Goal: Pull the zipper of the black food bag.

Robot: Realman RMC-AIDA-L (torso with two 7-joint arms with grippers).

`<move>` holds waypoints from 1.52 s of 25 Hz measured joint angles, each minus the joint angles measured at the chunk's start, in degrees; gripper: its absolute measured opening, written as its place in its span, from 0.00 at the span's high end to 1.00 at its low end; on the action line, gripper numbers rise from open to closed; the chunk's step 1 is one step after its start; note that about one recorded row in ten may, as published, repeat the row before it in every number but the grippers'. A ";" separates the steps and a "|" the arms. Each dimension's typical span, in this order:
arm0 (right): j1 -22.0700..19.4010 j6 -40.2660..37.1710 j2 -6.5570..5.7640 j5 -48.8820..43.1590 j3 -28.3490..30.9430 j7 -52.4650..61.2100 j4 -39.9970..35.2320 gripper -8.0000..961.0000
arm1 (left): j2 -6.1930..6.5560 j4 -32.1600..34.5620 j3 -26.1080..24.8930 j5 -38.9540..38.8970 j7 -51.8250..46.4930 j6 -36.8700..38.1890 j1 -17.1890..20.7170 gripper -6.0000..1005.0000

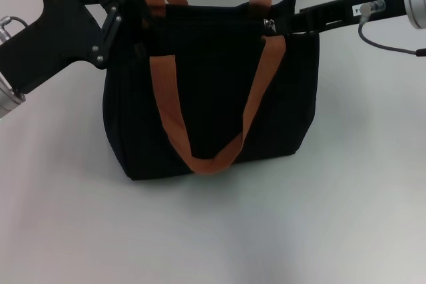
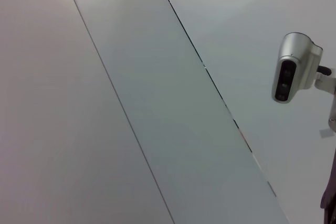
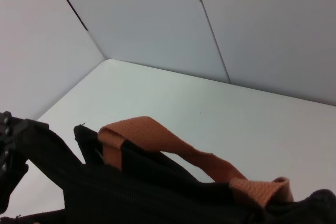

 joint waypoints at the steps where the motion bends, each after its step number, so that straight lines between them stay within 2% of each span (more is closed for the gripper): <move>1: 0.00 0.00 0.00 0.00 0.00 0.00 0.00 0.99 | 0.00 0.00 0.00 0.00 0.00 0.00 0.00 0.97; 9: -0.37 0.42 0.00 4.12 1.58 -2.09 0.42 1.00 | 0.00 0.00 0.00 0.00 0.00 0.23 -0.01 0.97; 13: -0.70 0.17 -0.30 9.50 4.41 -5.78 4.43 1.00 | 0.00 0.00 0.00 0.00 0.00 0.36 0.08 0.97; 17: -1.31 0.11 -0.33 11.42 5.86 -8.36 5.11 0.90 | 0.00 0.00 0.00 0.00 0.00 0.38 0.14 0.97; 19: -2.28 0.10 -0.33 14.07 7.09 -10.70 5.23 0.86 | 0.00 0.00 0.00 0.00 0.00 0.40 0.15 0.97; 20: -3.31 -0.24 -0.38 18.38 8.52 -14.97 6.21 0.83 | -0.01 0.00 0.00 0.00 0.00 0.42 0.19 0.97; 21: -3.31 -0.24 -0.38 18.38 8.52 -14.97 6.21 0.77 | -0.01 0.00 0.00 0.00 0.00 0.42 0.19 0.97; 22: -3.74 -0.70 -0.42 20.73 9.07 -17.67 7.07 0.70 | -0.04 0.00 0.01 0.00 0.00 0.45 0.21 0.97; 23: -4.36 -3.57 -0.49 27.32 11.19 -26.43 11.11 0.63 | -0.05 -0.07 0.07 0.00 -0.01 0.50 0.24 0.97; 25: -4.47 -5.38 -0.52 30.14 12.39 -30.65 13.27 0.58 | -0.05 -0.12 0.11 0.00 -0.02 0.50 0.25 0.96; 27: -4.14 -11.66 -0.74 35.22 15.95 -40.58 19.88 0.52 | 0.00 -0.23 0.27 0.00 -0.26 0.54 0.26 0.95; 28: -3.52 -18.27 -1.34 37.68 19.14 -49.80 26.58 0.49 | 0.02 -0.26 0.39 0.00 -0.44 0.54 0.28 0.95; 29: -3.19 -21.55 -1.79 38.33 20.41 -54.43 30.28 0.47 | 0.02 -0.31 0.45 0.00 -0.51 0.51 0.29 0.95; 30: -2.97 -26.45 -2.88 38.51 22.04 -62.84 36.99 0.44 | 0.02 -0.38 0.46 0.04 -0.62 0.29 0.33 0.94; 32: -3.34 -29.44 -3.84 37.87 22.37 -70.78 42.01 0.38 | 0.02 -0.47 0.47 0.18 -0.78 0.13 0.47 0.94; 33: -3.34 -29.44 -3.84 37.87 22.37 -70.78 42.01 0.36 | 0.02 -0.47 0.47 0.18 -0.78 0.13 0.47 0.93; 34: -4.15 -30.61 -4.48 35.79 22.21 -77.16 45.06 0.33 | 0.01 -0.49 0.48 0.21 -0.83 0.09 0.54 0.93; 38: -5.39 -31.20 -4.51 30.90 22.38 -85.95 47.94 0.26 | 0.09 -0.53 0.51 0.27 -0.86 -0.27 0.73 0.92</move>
